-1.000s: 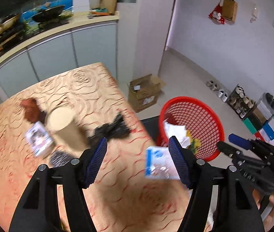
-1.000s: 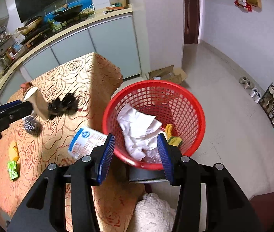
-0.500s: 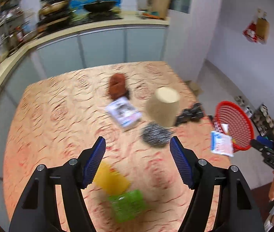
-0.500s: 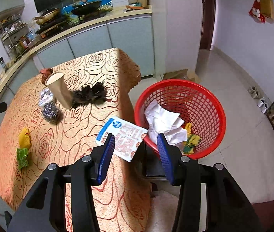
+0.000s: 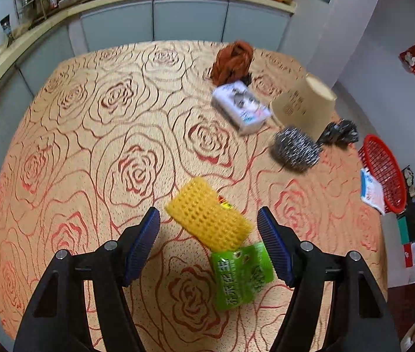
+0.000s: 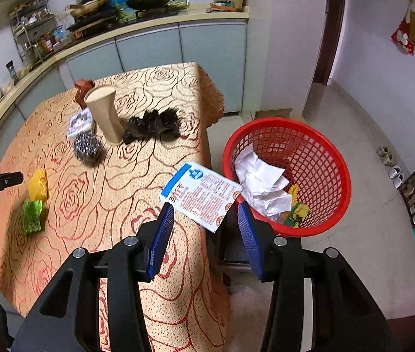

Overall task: Collect trash
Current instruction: 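Grasp the yellow mesh sleeve with the left tool while the right tool grasps the white-blue wrapper, then hold the yellow mesh sleeve in the left tool and lift the wrapper with the right tool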

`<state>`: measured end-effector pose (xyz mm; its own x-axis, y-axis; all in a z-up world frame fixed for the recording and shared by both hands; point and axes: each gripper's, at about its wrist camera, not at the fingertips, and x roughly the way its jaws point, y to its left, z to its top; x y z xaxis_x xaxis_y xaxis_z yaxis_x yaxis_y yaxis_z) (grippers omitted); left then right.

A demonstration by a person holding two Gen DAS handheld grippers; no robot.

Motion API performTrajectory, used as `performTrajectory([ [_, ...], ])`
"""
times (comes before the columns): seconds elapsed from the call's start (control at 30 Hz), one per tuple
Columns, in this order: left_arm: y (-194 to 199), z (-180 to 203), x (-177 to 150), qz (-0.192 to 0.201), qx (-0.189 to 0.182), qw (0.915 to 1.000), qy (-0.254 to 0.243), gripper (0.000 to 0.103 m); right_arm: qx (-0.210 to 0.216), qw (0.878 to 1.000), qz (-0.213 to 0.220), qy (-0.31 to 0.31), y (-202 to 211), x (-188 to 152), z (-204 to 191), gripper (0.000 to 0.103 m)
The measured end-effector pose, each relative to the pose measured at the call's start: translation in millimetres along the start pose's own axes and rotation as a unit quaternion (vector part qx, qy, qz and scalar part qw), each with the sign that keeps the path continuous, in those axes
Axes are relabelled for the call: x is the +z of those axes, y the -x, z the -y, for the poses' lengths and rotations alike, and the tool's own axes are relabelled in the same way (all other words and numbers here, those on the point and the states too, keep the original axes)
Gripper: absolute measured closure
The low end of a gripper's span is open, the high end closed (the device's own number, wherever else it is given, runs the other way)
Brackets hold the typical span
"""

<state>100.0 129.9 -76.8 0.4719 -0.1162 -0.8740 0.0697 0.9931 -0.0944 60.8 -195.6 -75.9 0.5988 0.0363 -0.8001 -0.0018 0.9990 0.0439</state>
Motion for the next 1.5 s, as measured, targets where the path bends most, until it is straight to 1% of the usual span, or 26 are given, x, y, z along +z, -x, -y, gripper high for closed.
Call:
performTrajectory([
  [0.07, -5.5, -0.7, -1.2, -0.002, 0.014, 0.9999, -0.004, 0.036, 0.001, 1.0, -0.008, 0.009, -6.1, -2.3, -4.2, 0.058],
  [0.13, -11.2, -3.1, -1.8, -0.008, 0.019, 0.9998, -0.002, 0.036, 0.006, 1.0, -0.012, 0.017, -11.4, -3.3, -9.1, 0.058],
  [0.23, -20.4, -6.0, -2.4, -0.021, 0.011, 0.9997, 0.007, 0.036, 0.01, 1.0, -0.017, 0.018, -17.8, -2.8, -12.1, 0.058],
  [0.37, -29.9, -1.5, -3.8, -0.034, -0.004, 0.9994, 0.005, 0.036, 0.007, 1.0, -0.019, 0.014, -22.4, -4.4, -9.0, 0.058],
  [0.67, -49.8, -2.7, 3.8, -0.05, -0.007, 0.9986, 0.015, 0.037, 0.0, 0.999, -0.032, 0.012, -29.2, -17.7, 5.0, 0.058],
  [0.73, -52.1, -1.6, 5.1, -0.048, -0.001, 0.9988, 0.012, 0.041, -0.001, 0.999, -0.033, 0.011, -30.2, -18.4, 8.8, 0.058],
  [0.83, -53.2, 0.1, 6.9, -0.043, 0.005, 0.999, 0.007, 0.054, -0.003, 0.999, -0.033, 0.011, -31.9, -19.5, 11.5, 0.058],
  [0.9, -53.1, -0.4, 8.0, -0.043, 0.001, 0.999, 0.01, 0.064, -0.001, 0.999, -0.032, 0.014, -33.5, -19.2, 10.4, 0.058],
  [1.0, -52.9, 0.8, 7.6, -0.041, -0.001, 0.9991, 0.008, 0.072, 0.004, 0.999, -0.032, 0.021, -37.4, -17.4, 5.4, 0.058],
  [1.1, -51.5, 3.6, 7.3, -0.038, 0.001, 0.9993, 0.003, 0.078, 0.011, 0.999, -0.033, 0.034, -45.1, -14.2, -3.1, 0.058],
  [1.2, -46.7, 5.6, 9.9, -0.027, 0.008, 0.9996, 0.001, 0.081, 0.017, 0.998, -0.037, 0.039, -54.2, -10.3, -8.2, 0.058],
  [1.37, -34.3, 8.5, 15.6, -0.006, 0.012, 0.9999, -0.004, 0.081, 0.025, 0.998, -0.047, 0.04, -69.9, -3.3, -13.5, 0.057],
  [1.43, -30.8, 8.7, 16.7, 0.001, 0.014, 0.9999, -0.006, 0.082, 0.024, 0.998, -0.046, 0.04, -74.5, -0.4, -16.2, 0.048],
  [1.5, -27.1, 9.5, 18.2, 0.008, 0.013, 0.9999, -0.007, 0.082, 0.024, 0.998, -0.043, 0.043, -77.8, 3.2, -19.9, 0.045],
])
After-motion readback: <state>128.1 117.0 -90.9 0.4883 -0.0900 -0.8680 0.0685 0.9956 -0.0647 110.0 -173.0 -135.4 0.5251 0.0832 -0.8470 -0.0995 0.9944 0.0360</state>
